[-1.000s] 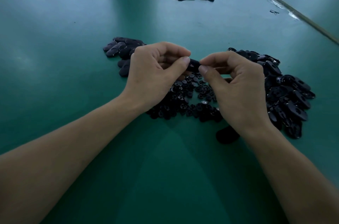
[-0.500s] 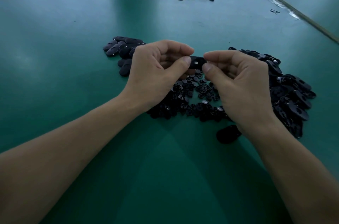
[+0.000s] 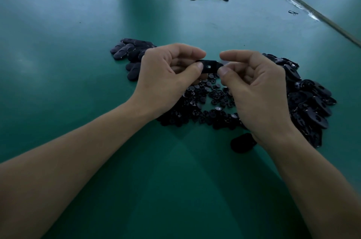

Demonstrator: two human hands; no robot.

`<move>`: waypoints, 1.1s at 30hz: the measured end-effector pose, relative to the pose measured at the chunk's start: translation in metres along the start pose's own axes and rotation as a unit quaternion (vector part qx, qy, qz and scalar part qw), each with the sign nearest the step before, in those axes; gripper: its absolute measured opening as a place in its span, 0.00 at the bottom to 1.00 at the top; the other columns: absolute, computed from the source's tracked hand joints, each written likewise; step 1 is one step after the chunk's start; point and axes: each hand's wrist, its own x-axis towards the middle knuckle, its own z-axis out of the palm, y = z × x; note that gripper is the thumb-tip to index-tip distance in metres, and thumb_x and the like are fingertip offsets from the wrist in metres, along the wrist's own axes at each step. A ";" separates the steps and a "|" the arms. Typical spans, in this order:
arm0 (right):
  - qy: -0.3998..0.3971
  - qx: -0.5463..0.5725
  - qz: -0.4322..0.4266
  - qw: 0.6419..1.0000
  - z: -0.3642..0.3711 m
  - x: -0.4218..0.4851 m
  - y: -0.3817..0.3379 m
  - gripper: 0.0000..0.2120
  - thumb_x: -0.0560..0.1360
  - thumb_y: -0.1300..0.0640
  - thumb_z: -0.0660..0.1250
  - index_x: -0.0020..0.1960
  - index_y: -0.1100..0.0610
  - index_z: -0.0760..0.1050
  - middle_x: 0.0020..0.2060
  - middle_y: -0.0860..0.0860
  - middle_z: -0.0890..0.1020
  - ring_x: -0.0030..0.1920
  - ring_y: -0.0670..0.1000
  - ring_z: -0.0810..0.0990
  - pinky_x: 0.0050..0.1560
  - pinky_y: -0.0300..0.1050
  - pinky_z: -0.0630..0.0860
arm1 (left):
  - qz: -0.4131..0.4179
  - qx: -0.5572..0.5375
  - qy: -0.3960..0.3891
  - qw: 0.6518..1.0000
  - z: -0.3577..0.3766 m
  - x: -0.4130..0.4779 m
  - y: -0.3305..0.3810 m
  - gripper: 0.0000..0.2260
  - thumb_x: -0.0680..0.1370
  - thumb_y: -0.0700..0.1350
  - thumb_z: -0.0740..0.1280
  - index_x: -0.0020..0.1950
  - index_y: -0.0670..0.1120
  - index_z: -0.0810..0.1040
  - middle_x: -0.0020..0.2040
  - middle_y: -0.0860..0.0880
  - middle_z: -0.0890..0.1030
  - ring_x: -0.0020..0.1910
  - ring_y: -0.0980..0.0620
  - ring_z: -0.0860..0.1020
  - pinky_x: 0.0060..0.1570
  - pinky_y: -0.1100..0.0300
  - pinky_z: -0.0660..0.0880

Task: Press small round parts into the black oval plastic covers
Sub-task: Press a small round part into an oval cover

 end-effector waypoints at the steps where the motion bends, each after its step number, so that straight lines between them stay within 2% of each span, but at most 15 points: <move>1: 0.001 -0.004 0.000 1.000 0.000 0.000 0.000 0.09 0.76 0.64 0.71 0.49 0.50 0.80 0.36 0.44 0.83 0.39 0.47 0.82 0.45 0.41 0.81 | 0.006 0.006 -0.002 1.000 0.000 0.000 0.000 0.10 0.76 0.33 0.71 0.48 0.48 0.82 0.41 0.48 0.85 0.41 0.50 0.86 0.43 0.62 0.81; 5: -0.005 -0.049 -0.020 0.999 0.001 -0.001 -0.001 0.08 0.75 0.63 0.72 0.46 0.51 0.82 0.38 0.44 0.84 0.40 0.44 0.84 0.47 0.42 0.81 | 0.032 0.047 -0.012 0.998 0.001 -0.001 0.001 0.09 0.74 0.37 0.72 0.48 0.51 0.83 0.41 0.54 0.85 0.41 0.56 0.85 0.46 0.62 0.81; 9: 0.001 -0.066 -0.030 0.997 0.001 -0.003 -0.002 0.09 0.75 0.63 0.72 0.45 0.48 0.81 0.37 0.42 0.84 0.40 0.42 0.83 0.47 0.42 0.81 | 0.037 0.049 -0.022 0.998 0.003 -0.002 0.001 0.09 0.74 0.38 0.71 0.48 0.51 0.83 0.42 0.52 0.86 0.42 0.55 0.86 0.47 0.60 0.81; 15: 0.019 -0.109 -0.029 0.993 0.002 -0.005 -0.003 0.13 0.75 0.60 0.72 0.41 0.44 0.74 0.37 0.44 0.82 0.39 0.46 0.82 0.46 0.52 0.80 | 0.051 0.067 -0.035 0.996 0.002 -0.003 -0.001 0.10 0.73 0.36 0.73 0.50 0.50 0.83 0.44 0.50 0.86 0.42 0.54 0.85 0.47 0.63 0.80; 20: 0.036 -0.148 -0.037 0.988 0.005 -0.007 -0.004 0.15 0.73 0.58 0.73 0.37 0.44 0.71 0.32 0.43 0.81 0.35 0.44 0.80 0.38 0.39 0.74 | 0.084 0.124 -0.041 0.988 0.001 -0.004 -0.001 0.12 0.73 0.36 0.74 0.51 0.50 0.83 0.44 0.49 0.86 0.40 0.54 0.84 0.43 0.66 0.78; 28: 0.037 -0.147 -0.064 0.986 0.010 -0.010 -0.007 0.15 0.73 0.63 0.72 0.40 0.42 0.75 0.37 0.41 0.83 0.36 0.46 0.82 0.44 0.48 0.81 | 0.089 0.145 -0.044 0.984 0.000 -0.002 -0.002 0.06 0.76 0.37 0.73 0.51 0.45 0.83 0.45 0.48 0.86 0.43 0.51 0.85 0.48 0.53 0.82; 33: 0.035 -0.148 -0.086 0.985 0.011 -0.012 -0.008 0.10 0.74 0.63 0.71 0.45 0.47 0.80 0.37 0.38 0.82 0.38 0.42 0.83 0.44 0.42 0.81 | 0.071 0.118 -0.045 0.989 0.000 -0.002 -0.002 0.06 0.76 0.39 0.73 0.53 0.45 0.82 0.45 0.48 0.86 0.45 0.51 0.85 0.51 0.49 0.81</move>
